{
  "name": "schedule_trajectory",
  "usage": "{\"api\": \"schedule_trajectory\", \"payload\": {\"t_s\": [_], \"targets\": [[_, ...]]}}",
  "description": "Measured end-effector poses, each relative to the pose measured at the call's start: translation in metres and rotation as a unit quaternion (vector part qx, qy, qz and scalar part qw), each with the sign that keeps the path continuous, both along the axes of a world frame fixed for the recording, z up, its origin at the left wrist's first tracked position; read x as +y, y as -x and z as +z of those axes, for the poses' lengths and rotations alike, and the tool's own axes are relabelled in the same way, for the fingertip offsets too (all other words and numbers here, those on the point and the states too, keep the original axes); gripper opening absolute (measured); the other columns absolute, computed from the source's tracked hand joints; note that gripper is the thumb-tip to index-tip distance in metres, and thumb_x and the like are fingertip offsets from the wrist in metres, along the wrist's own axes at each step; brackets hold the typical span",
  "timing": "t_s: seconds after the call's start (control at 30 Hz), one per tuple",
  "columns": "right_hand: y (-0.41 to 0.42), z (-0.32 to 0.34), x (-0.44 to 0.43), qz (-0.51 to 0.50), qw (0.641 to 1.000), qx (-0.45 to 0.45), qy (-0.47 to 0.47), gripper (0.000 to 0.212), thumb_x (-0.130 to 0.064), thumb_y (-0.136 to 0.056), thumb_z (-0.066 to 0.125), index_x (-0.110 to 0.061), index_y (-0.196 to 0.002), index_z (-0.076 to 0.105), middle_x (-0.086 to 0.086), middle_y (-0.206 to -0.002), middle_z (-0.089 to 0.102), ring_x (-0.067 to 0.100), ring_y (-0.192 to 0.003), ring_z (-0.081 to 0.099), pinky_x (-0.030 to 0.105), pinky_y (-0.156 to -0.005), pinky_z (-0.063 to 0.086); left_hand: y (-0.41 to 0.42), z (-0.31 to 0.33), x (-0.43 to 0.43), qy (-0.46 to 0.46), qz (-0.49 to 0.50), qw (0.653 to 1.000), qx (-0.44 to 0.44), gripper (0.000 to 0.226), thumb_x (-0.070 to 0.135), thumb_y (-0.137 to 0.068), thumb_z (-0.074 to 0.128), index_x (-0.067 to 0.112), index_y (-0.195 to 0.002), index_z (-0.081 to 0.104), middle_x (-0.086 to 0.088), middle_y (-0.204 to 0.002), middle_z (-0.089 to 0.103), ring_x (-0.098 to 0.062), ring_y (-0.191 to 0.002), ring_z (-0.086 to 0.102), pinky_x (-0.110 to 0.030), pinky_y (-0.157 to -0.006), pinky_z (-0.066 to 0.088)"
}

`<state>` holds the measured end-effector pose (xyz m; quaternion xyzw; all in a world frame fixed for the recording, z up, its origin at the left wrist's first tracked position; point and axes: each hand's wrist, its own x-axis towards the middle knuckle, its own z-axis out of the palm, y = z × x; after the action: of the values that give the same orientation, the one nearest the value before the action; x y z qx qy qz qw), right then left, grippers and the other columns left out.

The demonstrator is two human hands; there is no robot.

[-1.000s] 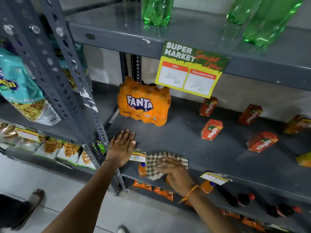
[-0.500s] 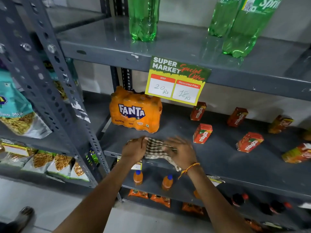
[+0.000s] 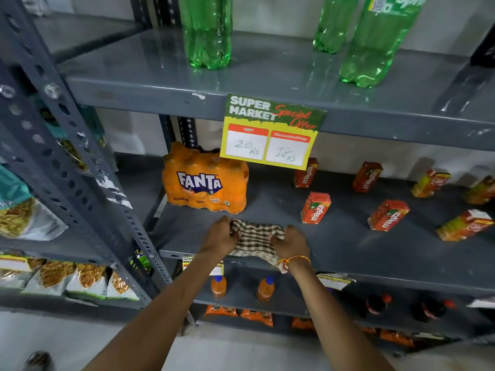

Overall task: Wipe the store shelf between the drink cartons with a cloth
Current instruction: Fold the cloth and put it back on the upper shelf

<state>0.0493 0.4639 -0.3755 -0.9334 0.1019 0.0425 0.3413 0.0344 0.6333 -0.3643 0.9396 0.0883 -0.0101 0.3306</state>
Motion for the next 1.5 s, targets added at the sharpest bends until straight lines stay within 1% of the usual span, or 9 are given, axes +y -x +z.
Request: {"api": "schedule_trajectory", "payload": {"t_s": [0.23,0.37,0.83,0.93,1.07,1.3,1.37,1.43,1.5], "targets": [[0.046,0.087,-0.085,0.063,0.983,-0.122,-0.118,0.014,-0.016,-0.081,0.064,-0.011,-0.090,0.054,0.014,-0.089,0.069,0.030,-0.085,0.064,0.025,-0.064,0.041,0.051,0.070,-0.066,0.032,-0.057,0.988,-0.142,0.027,0.006,-0.084,0.064,0.001,-0.107,0.051,-0.006,-0.084,0.057,-0.021,-0.079,0.054,-0.013,-0.059,0.033],[0.092,0.156,-0.191,0.097,0.960,-0.213,-0.152,0.031,-0.016,-0.079,0.070,-0.017,-0.069,0.041,-0.007,-0.060,0.044,0.006,-0.056,0.041,0.012,-0.047,0.035,0.093,0.135,-0.153,0.007,-0.112,0.953,-0.281,0.026,0.006,-0.080,0.069,0.003,-0.102,0.054,0.005,-0.071,0.052,-0.011,-0.065,0.049,-0.005,-0.054,0.034],[0.177,0.305,-0.541,-0.130,0.903,-0.398,-0.097,0.029,-0.019,-0.081,0.069,-0.017,-0.079,0.040,-0.014,-0.067,0.039,0.014,-0.075,0.042,0.023,-0.056,0.033,0.109,0.284,-0.524,0.058,-0.322,0.810,-0.487,0.039,0.005,-0.082,0.063,0.019,-0.116,0.049,-0.016,-0.094,0.059,-0.017,-0.083,0.049,-0.022,-0.072,0.033],[0.153,0.318,-0.579,-0.178,0.888,-0.417,-0.082,0.027,-0.021,-0.081,0.068,-0.020,-0.077,0.041,-0.002,-0.074,0.054,0.020,-0.077,0.052,0.026,-0.063,0.037,0.083,0.302,-0.573,0.069,-0.329,0.814,-0.473,0.029,-0.001,-0.084,0.062,0.011,-0.110,0.061,-0.015,-0.092,0.053,-0.016,-0.080,0.047,-0.023,-0.075,0.036],[0.113,0.345,-0.614,-0.200,0.880,-0.428,-0.039,0.024,-0.018,-0.083,0.066,-0.012,-0.086,0.043,-0.004,-0.066,0.049,0.018,-0.068,0.048,0.016,-0.046,0.036,0.041,0.323,-0.619,0.089,-0.306,0.821,-0.473,0.026,-0.002,-0.083,0.061,0.007,-0.107,0.065,-0.018,-0.094,0.055,-0.016,-0.080,0.046,-0.015,-0.074,0.031],[0.016,0.380,-0.654,-0.224,0.893,-0.390,-0.001,0.028,-0.015,-0.079,0.069,-0.006,-0.103,0.059,0.016,-0.098,0.066,0.032,-0.094,0.061,0.033,-0.070,0.046,-0.030,0.340,-0.670,0.094,-0.258,0.862,-0.426,0.030,0.007,-0.084,0.061,0.011,-0.113,0.060,-0.017,-0.103,0.065,-0.026,-0.091,0.058,-0.035,-0.088,0.046],[-0.005,0.379,-0.660,-0.229,0.908,-0.350,0.029,0.010,-0.011,-0.077,0.069,-0.009,-0.084,0.062,0.018,-0.089,0.065,0.033,-0.086,0.061,0.033,-0.068,0.048,-0.044,0.338,-0.678,0.079,-0.257,0.875,-0.404,0.027,0.011,-0.084,0.063,0.008,-0.111,0.062,-0.017,-0.099,0.067,-0.027,-0.084,0.062,-0.032,-0.079,0.050],[-0.024,0.367,-0.666,-0.244,0.913,-0.321,0.056,0.029,-0.005,-0.077,0.065,-0.013,-0.057,0.045,0.016,-0.074,0.059,0.030,-0.070,0.055,0.030,-0.058,0.044,-0.053,0.332,-0.684,0.036,-0.265,0.886,-0.379,0.024,0.018,-0.086,0.061,0.010,-0.109,0.062,-0.018,-0.096,0.067,-0.029,-0.080,0.062,-0.031,-0.071,0.048],[-0.032,0.356,-0.666,-0.262,0.911,-0.303,0.095,0.017,-0.004,-0.078,0.062,-0.008,-0.063,0.054,0.020,-0.081,0.066,0.032,-0.070,0.060,0.032,-0.060,0.049,-0.057,0.325,-0.688,-0.068,-0.270,0.881,-0.382,0.020,0.023,-0.091,0.054,0.010,-0.103,0.065,-0.017,-0.096,0.065,-0.032,-0.086,0.059,-0.034,-0.071,0.045]]}}
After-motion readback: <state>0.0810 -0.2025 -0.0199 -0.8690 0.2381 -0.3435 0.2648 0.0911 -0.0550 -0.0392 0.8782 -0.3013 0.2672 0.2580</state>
